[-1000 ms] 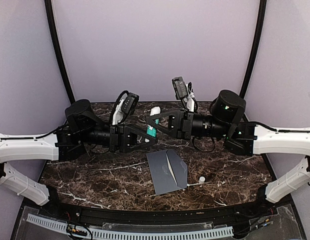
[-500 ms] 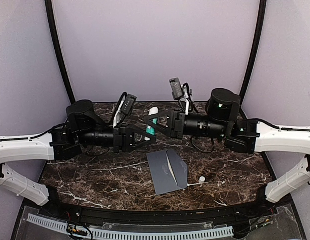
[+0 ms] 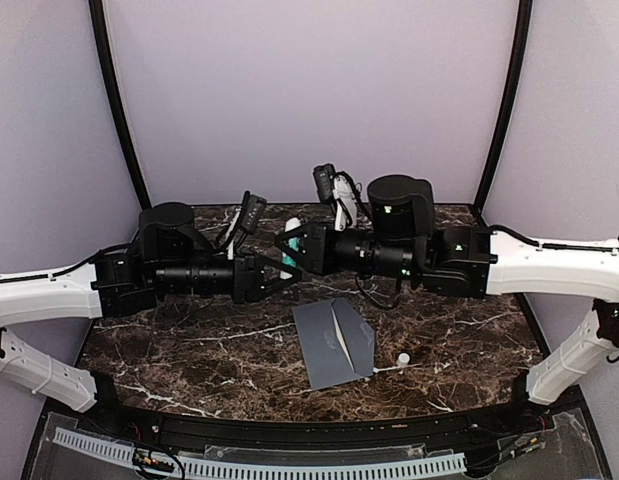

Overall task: Place the letter into the envelope and seal it
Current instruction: Unscrew the solid glue.

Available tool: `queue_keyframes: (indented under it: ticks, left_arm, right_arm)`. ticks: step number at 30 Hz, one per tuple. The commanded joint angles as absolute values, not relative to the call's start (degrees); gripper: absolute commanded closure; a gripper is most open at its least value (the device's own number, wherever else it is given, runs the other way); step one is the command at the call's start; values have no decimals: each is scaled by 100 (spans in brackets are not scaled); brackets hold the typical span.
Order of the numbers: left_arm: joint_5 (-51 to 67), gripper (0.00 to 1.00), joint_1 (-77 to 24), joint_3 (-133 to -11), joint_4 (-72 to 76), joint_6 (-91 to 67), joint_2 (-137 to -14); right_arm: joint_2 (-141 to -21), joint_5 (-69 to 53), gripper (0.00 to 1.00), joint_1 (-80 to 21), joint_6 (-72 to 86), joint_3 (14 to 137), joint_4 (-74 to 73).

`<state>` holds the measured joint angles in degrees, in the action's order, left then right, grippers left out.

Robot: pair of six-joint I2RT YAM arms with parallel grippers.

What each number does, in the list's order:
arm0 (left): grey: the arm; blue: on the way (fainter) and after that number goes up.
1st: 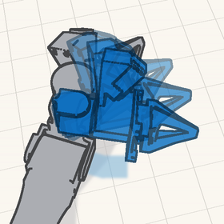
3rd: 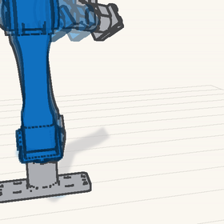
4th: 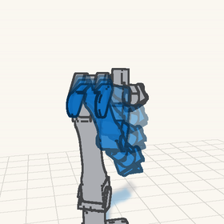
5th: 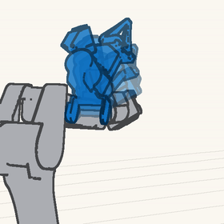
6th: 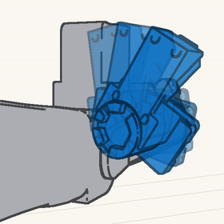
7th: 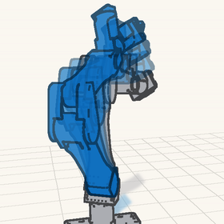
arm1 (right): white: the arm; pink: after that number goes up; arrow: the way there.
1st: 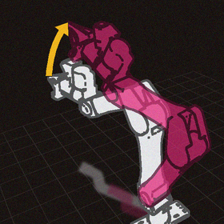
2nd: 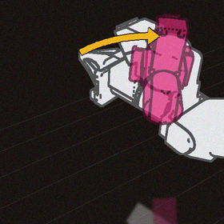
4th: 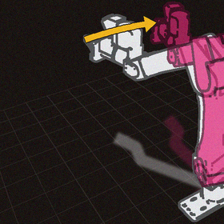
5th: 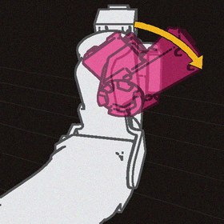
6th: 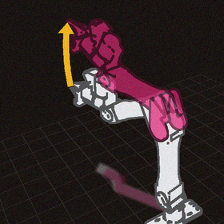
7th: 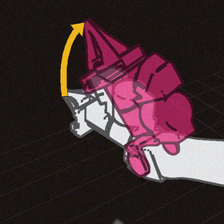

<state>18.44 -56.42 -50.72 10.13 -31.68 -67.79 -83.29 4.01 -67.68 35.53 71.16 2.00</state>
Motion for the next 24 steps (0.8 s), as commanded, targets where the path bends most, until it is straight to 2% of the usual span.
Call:
queue_keyframes:
  ticks: [1,3,5,7,9,11,14,17,21,24]
  left_arm:
    - [1619,97,-5669,-5258,869,-3210,-6809]
    - [1747,84,-5665,-5165,1068,-3301,-6751]
    - [1843,61,-5669,-5042,1357,-3398,-6655]
    - [1883,48,-5661,-4947,1577,-3479,-6567]
    - [2009,40,-5655,-4903,1702,-3548,-6527]
    - [2259,37,-5648,-4888,1859,-3613,-6574]
    - [2513,36,-5643,-4916,2030,-3715,-6678]
    - [2582,41,-5643,-4965,2021,-3769,-6789]
    - [2570,55,-5643,-4970,2088,-3829,-6841]
    - [2582,69,-5635,-4962,2098,-3861,-6855]
  right_arm:
    - [-8454,805,95,-6985,3626,7319,70]
    - [-8378,795,95,-6974,3639,7252,117]
    - [-8266,721,94,-6946,3654,7140,280]
    - [-8135,516,93,-6870,3743,6961,518]
    - [-8001,216,93,-6768,3879,6734,866]
    - [-7901,-96,93,-6691,4017,6551,1151]
    - [-7829,-399,92,-6609,4104,6413,1411]
    - [-7831,-640,92,-6573,4116,6381,1541]
    - [-7809,-762,92,-6564,4124,6357,1603]
    - [-7772,-774,92,-6565,4135,6304,1638]
